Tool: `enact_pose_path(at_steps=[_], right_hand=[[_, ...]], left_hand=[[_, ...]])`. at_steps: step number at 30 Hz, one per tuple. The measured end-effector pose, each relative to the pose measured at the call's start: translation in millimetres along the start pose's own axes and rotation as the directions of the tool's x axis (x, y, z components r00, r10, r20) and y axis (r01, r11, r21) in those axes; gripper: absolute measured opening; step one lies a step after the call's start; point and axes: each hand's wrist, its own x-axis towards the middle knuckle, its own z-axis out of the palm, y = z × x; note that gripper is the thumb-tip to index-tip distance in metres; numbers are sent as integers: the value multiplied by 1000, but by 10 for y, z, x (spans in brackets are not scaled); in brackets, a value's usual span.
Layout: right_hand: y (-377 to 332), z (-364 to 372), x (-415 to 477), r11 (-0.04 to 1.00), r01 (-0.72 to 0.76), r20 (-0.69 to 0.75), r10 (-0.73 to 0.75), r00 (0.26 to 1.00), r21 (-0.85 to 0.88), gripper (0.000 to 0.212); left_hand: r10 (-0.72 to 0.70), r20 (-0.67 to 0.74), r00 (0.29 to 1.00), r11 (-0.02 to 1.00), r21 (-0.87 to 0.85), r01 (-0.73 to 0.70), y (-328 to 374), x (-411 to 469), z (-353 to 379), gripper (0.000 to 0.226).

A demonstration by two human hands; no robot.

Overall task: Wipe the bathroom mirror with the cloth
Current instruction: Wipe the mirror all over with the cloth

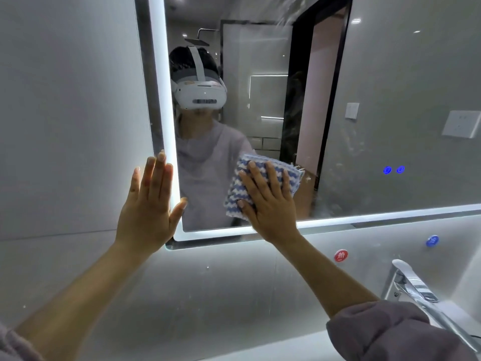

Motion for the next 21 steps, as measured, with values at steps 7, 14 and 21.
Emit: enact_pose_path(at_steps=[7, 14, 21], right_hand=[[756, -121, -231, 954, -299, -27, 300, 954, 22, 62], [976, -269, -313, 776, -622, -25, 627, 779, 105, 63], [587, -217, -143, 679, -717, -1, 726, 688, 157, 62]], left_hand=[[14, -23, 1000, 999, -37, -15, -8, -6, 31, 77], [13, -20, 1000, 998, -60, -14, -19, -11, 33, 75], [18, -14, 1000, 996, -82, -19, -20, -14, 56, 75]])
